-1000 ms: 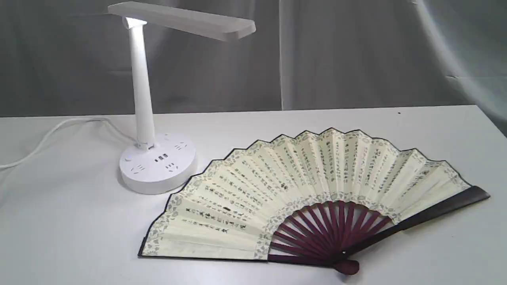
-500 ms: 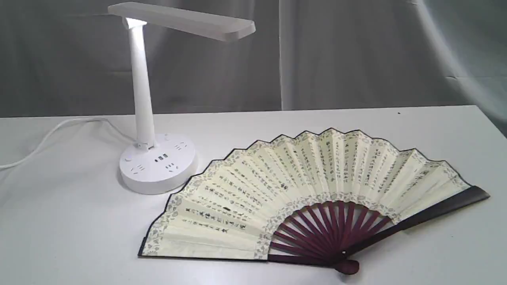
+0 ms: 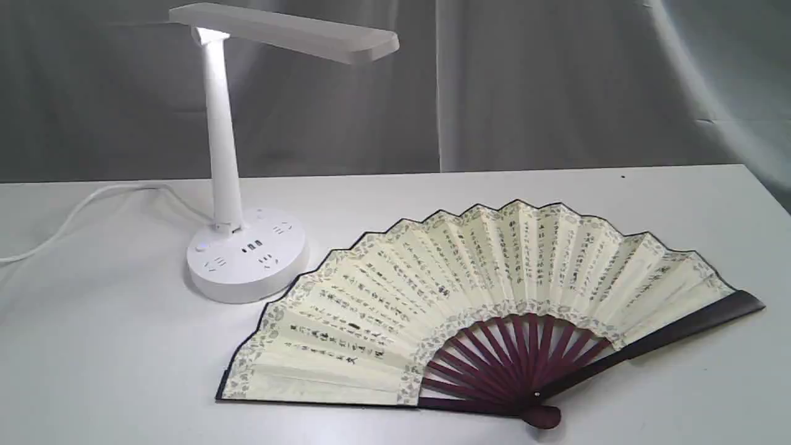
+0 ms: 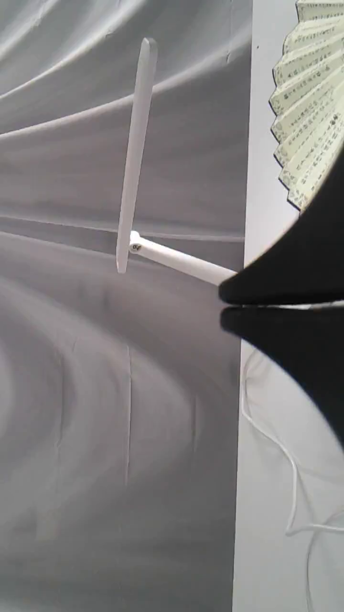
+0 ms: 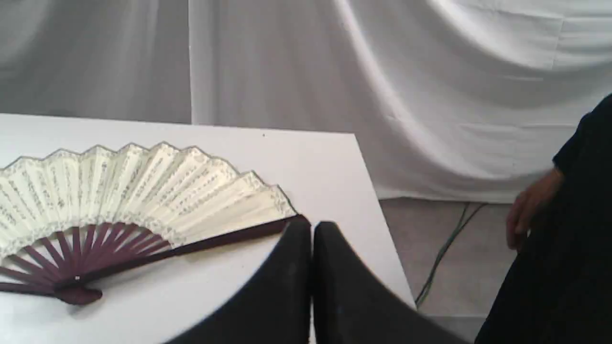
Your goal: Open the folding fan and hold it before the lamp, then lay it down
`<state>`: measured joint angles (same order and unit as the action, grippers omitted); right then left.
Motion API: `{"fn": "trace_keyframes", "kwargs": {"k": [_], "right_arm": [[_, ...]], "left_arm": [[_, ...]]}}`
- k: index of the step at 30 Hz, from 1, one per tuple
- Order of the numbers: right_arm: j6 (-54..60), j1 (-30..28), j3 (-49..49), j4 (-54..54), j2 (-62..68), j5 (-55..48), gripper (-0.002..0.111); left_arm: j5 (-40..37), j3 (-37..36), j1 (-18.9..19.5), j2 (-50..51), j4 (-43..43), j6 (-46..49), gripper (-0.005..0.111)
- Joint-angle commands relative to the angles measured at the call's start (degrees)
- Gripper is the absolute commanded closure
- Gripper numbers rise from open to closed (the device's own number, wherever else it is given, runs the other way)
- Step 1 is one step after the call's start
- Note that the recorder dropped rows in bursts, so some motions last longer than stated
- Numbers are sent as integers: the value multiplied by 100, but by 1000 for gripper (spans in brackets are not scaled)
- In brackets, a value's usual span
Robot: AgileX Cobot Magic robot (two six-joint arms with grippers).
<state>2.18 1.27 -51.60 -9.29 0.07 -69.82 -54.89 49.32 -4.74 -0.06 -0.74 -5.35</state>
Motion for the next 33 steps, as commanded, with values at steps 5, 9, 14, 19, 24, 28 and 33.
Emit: {"fn": "trace_keyframes", "kwargs": {"k": [5, 9, 14, 19, 24, 28, 33], "right_arm": [[-251, -4, 1505, 282, -7, 1240, 108], [-251, -4, 2419, 470, -7, 2373, 108], [-261, -4, 3095, 774, -7, 4179, 108], [-250, -4, 3617, 790, -7, 5217, 108], [-262, -4, 4364, 848, -7, 5808, 108], [-262, -4, 5104, 848, -7, 6218, 108], [-274, -4, 5160, 874, -7, 5620, 108]], "left_arm": [[1476, -1748, 16, 6, -201, -63, 107], [2335, -2725, 16, 6, -190, -31, 107], [3062, -3533, 16, 6, -337, -46, 107], [4081, -4151, 16, 6, -315, -46, 107], [5104, -4807, 16, 6, -315, -46, 107], [5193, -4932, 16, 6, -272, 19, 107], [5179, -4932, 16, 6, -164, 104, 107]]}}
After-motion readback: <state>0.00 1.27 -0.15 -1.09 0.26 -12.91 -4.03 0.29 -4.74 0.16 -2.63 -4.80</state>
